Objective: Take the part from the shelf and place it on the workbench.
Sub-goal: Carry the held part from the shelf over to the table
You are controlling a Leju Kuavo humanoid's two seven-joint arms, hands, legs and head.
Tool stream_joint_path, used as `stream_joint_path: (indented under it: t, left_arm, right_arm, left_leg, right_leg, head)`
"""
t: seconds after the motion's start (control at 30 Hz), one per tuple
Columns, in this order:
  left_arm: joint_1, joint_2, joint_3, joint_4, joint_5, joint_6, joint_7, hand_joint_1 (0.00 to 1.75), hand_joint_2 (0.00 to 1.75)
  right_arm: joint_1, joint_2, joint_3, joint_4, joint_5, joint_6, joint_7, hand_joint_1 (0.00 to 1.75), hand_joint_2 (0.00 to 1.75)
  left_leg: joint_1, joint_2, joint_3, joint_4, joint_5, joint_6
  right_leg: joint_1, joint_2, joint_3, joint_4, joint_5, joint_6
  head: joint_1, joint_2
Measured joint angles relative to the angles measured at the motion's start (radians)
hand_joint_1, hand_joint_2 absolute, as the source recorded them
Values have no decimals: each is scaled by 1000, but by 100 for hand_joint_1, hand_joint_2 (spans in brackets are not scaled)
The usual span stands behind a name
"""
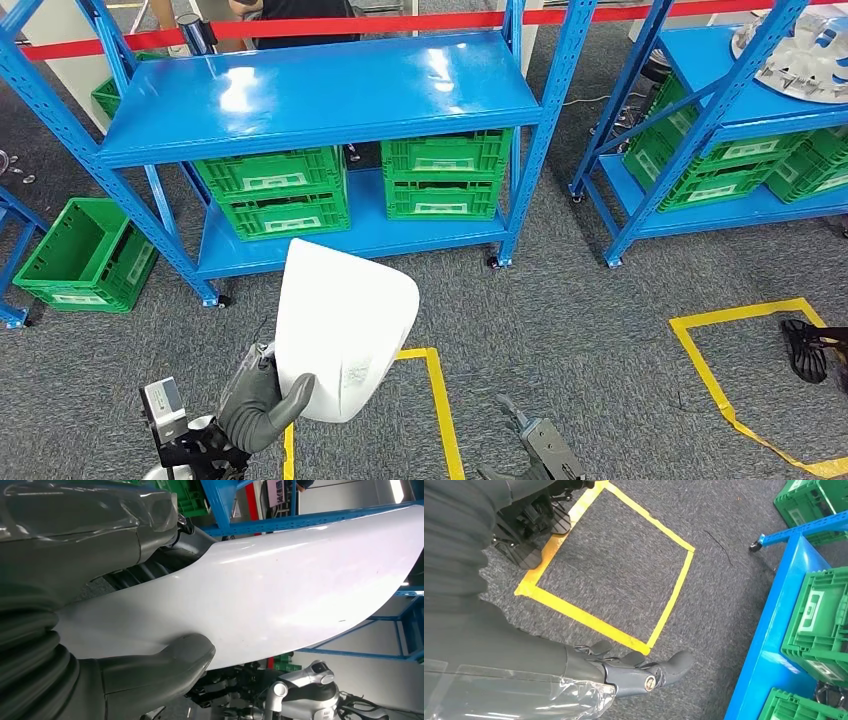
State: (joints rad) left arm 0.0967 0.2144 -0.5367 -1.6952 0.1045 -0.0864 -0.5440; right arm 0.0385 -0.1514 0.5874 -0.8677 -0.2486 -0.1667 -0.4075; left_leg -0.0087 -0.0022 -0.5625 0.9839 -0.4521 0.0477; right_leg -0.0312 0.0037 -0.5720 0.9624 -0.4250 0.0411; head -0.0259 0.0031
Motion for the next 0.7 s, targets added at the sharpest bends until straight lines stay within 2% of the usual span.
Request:
stream_joint_path:
  t: [0.07,0.1,0.17,0.2,0.23,0.27,0.3,0.33,0.37,0.4,0.43,0.47,0.53,0.6,0.67,0.7]
  left_arm:
    - [0,0,0,-1,0,0,-2,175,175]
    - [1,0,0,-1,0,0,-2,175,175]
    - [2,0,-1,-1,-1,0,-4,175,175]
    - [3,-1,-1,-1,-1,0,-4,175,175]
    - [3,-1,-1,-1,-2,1,-4,175,175]
    - [4,-1,-2,0,-2,1,-4,175,175]
    - [4,-1,-2,0,-2,2,-5,175,175]
    - [4,-1,-2,0,-2,3,-5,175,175]
    - [5,-1,-2,0,-2,5,-6,175,175]
    - [5,-1,-2,0,-2,7,-6,175,175]
    - [7,0,-2,0,-2,9,-7,175,175]
    - [8,0,-2,0,-2,10,-7,175,175]
    - [10,1,-2,0,-2,12,-8,175,175]
    - [11,2,-2,0,-2,13,-9,175,175]
    - [14,5,-2,0,-2,14,-9,175,175]
    - [15,6,-2,0,-2,14,-10,175,175]
  right_arm:
    - [0,0,0,1,0,0,-1,0,175]
    - [-1,-1,1,2,1,0,-1,0,175]
    - [-2,-2,2,5,1,0,-1,0,175]
    - [-2,-2,2,7,1,0,-1,0,175]
    - [-2,-3,3,9,1,1,-1,0,175]
    - [-1,-3,3,11,2,1,-1,0,175]
    - [-1,-3,4,13,3,1,-1,0,175]
    - [-2,-3,5,14,3,1,-2,0,175]
    - [-4,-4,5,15,4,1,-2,0,175]
    - [-7,-4,6,15,4,1,-2,0,175]
    - [-8,-4,6,16,4,1,-2,0,175]
    - [-9,-3,7,16,4,2,-3,0,175]
    - [-9,-3,8,18,5,2,-3,0,175]
    - [-10,-2,9,20,5,2,-3,0,175]
    - [-12,-1,10,20,5,2,-3,0,175]
    - [-12,-1,10,20,5,2,-3,0,175]
  left_leg:
    - [4,7,6,-12,9,12]
    - [6,12,8,-18,13,18]
    - [5,23,8,-21,15,23]
    - [3,29,7,-21,15,23]
    - [1,35,7,-21,15,23]
    - [0,42,7,-20,14,22]
    - [0,50,8,-19,12,19]
    - [0,57,9,-15,9,15]
    - [-3,65,9,-9,4,9]
    - [-5,72,8,-2,-2,3]
    - [-8,79,8,3,-6,-2]
    - [-9,87,8,6,-9,-5]
    - [-5,96,7,10,-15,-12]
    - [4,65,-8,53,-50,-25]
    - [12,21,-60,173,-116,-36]
    - [14,11,-92,242,-145,-40]
  right_leg:
    - [0,1,-13,22,-14,1]
    - [1,1,-32,63,-36,-4]
    - [2,0,-99,205,-99,-17]
    - [2,0,-132,275,-124,-19]
    - [2,0,-151,316,-136,-17]
    - [2,-2,-148,313,-131,-11]
    - [2,-6,-123,266,-110,-3]
    - [2,-22,-82,187,-82,4]
    - [4,-44,-44,114,-58,6]
    - [6,-59,-15,60,-41,3]
    - [8,-68,-2,33,-34,-3]
    - [11,-64,-1,30,-34,-10]
    - [8,-39,-2,28,-29,-19]
    - [2,-16,-1,27,-25,-29]
    - [1,7,-2,27,-23,-35]
    - [2,19,-2,27,-23,-36]
  head:
    - [1,0]
    - [2,0]
    - [3,0]
    - [3,0]
    - [3,0]
    - [3,0]
    - [3,0]
    - [3,0]
    - [2,0]
    - [2,0]
    - [1,0]
    - [0,0]
    - [0,0]
    - [-1,0]
    - [-2,0]
    - [-1,0]
